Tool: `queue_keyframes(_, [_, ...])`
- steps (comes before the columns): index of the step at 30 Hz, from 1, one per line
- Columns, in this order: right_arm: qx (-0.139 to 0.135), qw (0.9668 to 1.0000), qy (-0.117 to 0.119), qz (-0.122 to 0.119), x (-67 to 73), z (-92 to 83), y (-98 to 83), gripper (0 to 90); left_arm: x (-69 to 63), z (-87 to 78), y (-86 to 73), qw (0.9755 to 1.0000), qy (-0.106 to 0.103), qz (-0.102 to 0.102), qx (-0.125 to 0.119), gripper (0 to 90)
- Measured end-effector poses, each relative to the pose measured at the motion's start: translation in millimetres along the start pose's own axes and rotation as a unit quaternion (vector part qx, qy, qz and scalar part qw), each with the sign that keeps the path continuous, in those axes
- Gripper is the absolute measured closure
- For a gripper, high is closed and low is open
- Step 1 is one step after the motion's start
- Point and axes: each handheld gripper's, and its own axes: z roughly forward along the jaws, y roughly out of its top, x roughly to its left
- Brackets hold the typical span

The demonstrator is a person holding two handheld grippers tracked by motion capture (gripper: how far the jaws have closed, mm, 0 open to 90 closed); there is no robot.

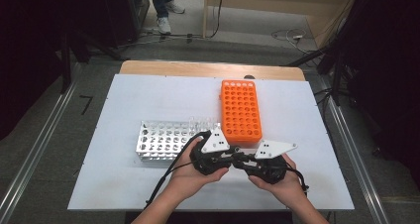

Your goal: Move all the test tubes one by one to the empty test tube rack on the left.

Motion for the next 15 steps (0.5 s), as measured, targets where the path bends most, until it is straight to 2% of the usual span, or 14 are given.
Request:
queue_keyframes(2, [-0.004,1.0,0.002,-0.001,0.4,-0.7,-0.1,63.4,2.4,-2.7,0.6,1.0,0.004,-0.005,-0.005,76.6])
queue_keyframes(8, [-0.024,0.9996,0.011,0.006,-3.4,-3.8,-0.9,36.3,10.0,-14.8,2.7,0.9996,0.015,-0.015,-0.019,76.7])
queue_keyframes(15, [-0.04,0.999,-0.005,0.021,-8.7,-8.1,-1.6,8.8,19.4,-30.1,3.4,0.9989,0.024,-0.026,-0.032,76.7])
